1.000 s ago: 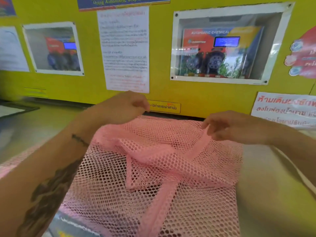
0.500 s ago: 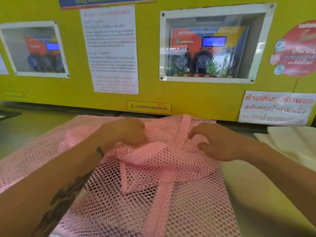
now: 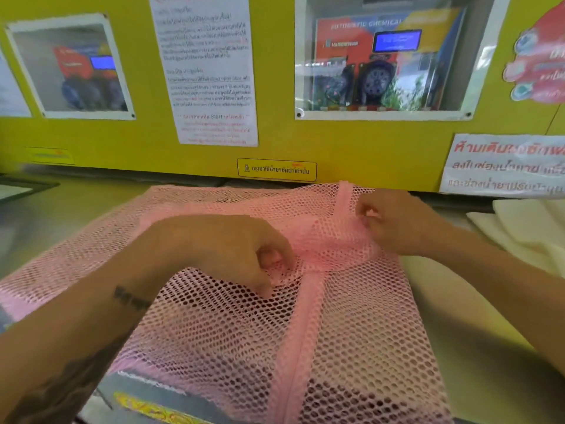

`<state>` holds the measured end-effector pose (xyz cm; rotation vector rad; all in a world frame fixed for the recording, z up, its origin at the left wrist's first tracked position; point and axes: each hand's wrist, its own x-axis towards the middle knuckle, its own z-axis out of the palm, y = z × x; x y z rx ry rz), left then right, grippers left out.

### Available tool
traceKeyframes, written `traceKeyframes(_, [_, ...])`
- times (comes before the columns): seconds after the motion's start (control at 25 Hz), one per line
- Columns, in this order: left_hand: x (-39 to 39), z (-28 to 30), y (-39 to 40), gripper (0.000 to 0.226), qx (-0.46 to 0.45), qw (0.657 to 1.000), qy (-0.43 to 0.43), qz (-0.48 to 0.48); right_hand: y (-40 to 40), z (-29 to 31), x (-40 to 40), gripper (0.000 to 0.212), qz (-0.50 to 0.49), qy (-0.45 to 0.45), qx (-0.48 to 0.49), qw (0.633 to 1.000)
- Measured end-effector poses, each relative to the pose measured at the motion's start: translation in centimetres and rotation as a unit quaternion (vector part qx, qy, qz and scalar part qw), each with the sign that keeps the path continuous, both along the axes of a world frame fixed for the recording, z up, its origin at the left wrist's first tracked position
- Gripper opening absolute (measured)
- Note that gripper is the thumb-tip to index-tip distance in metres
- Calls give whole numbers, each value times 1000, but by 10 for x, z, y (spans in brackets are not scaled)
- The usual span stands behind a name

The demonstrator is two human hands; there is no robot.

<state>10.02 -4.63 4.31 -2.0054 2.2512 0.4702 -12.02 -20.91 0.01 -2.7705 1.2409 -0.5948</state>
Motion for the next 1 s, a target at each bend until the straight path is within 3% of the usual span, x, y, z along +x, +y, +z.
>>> traceKeyframes(0.12, [1, -20, -4, 11, -57, 997, 45, -7, 12, 18, -5, 17, 66, -56, 53, 995])
traceKeyframes(0.2, [4, -16, 0, 5, -71, 996, 48, -9, 27, 34, -14, 23, 102, 6, 140, 985])
traceKeyframes(0.32, [2, 13, 11, 9, -106, 991, 82, -10, 27, 34, -28, 45, 48, 178, 183, 966])
traceKeyframes(0.44, [-22, 42, 28, 12, -165, 959, 223, -54, 5, 13, -31, 48, 25, 188, 170, 967])
traceKeyframes(0.52, [-46, 51, 43, 11, -69, 943, 297, -134, -7, 2, -28, 42, 45, 124, 164, 978])
traceKeyframes(0.6, [-64, 51, 50, 17, 49, 930, 307, -193, -11, 0, -24, 36, 60, 54, 158, 984])
traceKeyframes(0.64, [-66, 49, 45, 18, 48, 931, 305, -194, -11, -1, -22, 36, 60, 33, 151, 986])
traceKeyframes(0.72, [-57, 37, 17, 15, -77, 948, 280, -128, -14, -4, -21, 36, 35, -4, 133, 991])
traceKeyframes(0.84, [-27, 12, -34, 11, -233, 963, 132, -10, -20, -9, -20, 40, -58, -28, 60, 996])
traceKeyframes(0.92, [-9, -5, -58, 18, -242, 966, 86, 35, -20, -14, -18, 48, -77, 20, 60, 995])
traceKeyframes(1.0, [8, -22, -73, 35, -198, 977, 32, 77, -18, -20, -13, 38, -50, 45, 71, 995])
